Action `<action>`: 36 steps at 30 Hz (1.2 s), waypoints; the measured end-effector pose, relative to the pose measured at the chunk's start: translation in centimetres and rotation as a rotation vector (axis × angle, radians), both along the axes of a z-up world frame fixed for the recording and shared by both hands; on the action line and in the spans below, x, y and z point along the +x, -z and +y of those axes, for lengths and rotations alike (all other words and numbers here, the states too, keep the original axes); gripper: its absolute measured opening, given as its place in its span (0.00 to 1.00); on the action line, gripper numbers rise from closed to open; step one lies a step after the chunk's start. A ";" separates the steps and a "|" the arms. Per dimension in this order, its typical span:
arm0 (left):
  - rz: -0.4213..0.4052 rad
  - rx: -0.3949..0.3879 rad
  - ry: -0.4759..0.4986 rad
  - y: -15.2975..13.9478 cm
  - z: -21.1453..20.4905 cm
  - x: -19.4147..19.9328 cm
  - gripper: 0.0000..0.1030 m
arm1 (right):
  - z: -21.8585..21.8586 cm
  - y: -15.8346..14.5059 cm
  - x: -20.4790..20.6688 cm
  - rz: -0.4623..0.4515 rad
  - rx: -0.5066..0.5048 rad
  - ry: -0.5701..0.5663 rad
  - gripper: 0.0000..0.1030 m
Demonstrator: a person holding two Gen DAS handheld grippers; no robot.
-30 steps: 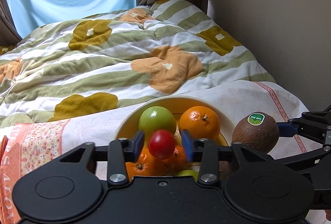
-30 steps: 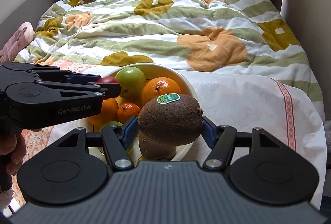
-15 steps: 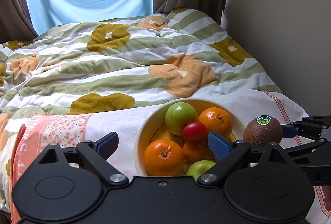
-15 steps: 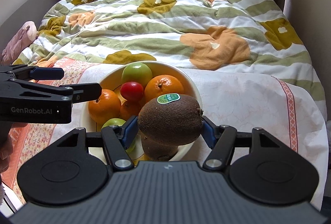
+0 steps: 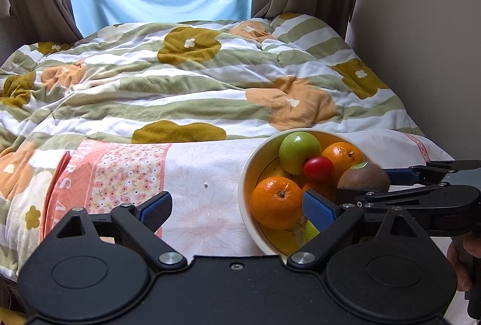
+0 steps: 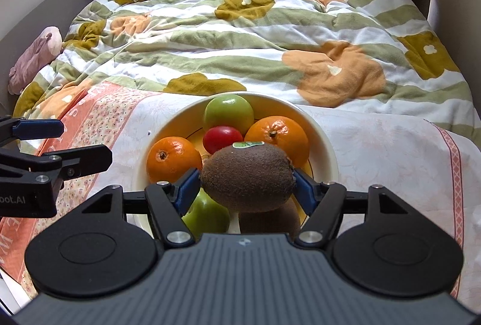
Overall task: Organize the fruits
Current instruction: 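Lower the kiwi into the bowl and open the right tool, then move the left tool to the last red tomato while the right tool approaches the last mandarin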
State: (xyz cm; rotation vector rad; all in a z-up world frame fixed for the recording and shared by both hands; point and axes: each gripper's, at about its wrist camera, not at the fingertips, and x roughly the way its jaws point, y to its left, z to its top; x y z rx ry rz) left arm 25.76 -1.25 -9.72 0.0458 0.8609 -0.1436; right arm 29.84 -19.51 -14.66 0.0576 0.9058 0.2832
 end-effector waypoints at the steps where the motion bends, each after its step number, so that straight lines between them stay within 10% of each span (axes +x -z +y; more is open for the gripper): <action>1: 0.001 -0.001 -0.001 0.1 0.1 -0.1 0.93 | 0.0 0.1 -0.1 0.003 -0.005 -0.006 1.00; 36: -0.197 0.011 0.052 -6.8 3.0 -9.8 0.94 | 0.0 -10.0 -12.9 -0.230 -0.103 0.141 1.00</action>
